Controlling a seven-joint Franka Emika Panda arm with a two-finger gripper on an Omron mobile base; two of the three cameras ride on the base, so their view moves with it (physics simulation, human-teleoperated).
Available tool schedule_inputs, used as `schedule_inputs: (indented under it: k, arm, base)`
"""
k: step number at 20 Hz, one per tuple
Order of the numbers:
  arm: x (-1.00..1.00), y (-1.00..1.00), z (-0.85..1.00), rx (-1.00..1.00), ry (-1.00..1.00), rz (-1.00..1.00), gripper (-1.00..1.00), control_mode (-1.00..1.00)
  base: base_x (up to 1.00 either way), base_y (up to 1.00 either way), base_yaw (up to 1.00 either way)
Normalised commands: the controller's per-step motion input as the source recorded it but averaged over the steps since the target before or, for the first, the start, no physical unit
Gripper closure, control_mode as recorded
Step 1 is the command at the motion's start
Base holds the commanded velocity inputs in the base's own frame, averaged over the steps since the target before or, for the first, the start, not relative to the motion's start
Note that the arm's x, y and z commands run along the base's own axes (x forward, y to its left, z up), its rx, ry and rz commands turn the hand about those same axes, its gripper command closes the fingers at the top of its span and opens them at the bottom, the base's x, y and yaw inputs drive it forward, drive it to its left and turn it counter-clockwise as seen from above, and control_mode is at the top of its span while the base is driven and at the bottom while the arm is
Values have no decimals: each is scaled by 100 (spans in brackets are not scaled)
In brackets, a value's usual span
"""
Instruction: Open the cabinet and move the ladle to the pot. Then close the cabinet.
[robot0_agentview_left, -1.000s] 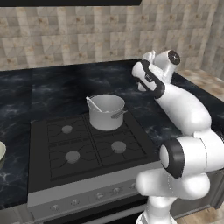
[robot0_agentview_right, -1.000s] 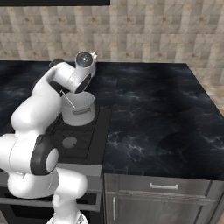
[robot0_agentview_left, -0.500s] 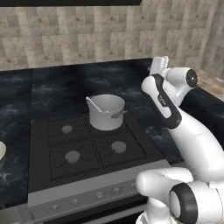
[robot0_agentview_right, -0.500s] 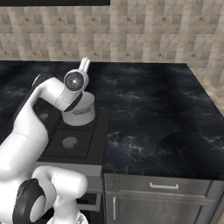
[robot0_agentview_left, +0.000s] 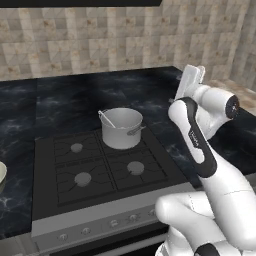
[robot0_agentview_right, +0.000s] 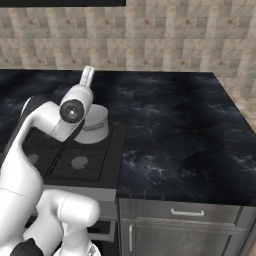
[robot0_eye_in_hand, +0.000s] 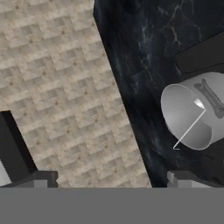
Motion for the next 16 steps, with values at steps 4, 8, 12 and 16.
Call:
schedule_inputs:
  k: [4, 8, 12, 16]
  arm:
    - [-68, -2, 44, 0, -8, -4, -100, -100]
    - [-63, -1, 35, 0, -5, -6, -100, -100]
    - [-56, 0, 19, 10, -6, -9, -100, -100]
    - [-49, 0, 18, 26, -3, -5, -100, -100]
  base:
    - [0, 0, 0]
    - [0, 0, 0]
    - [0, 0, 0]
    - [0, 0, 0]
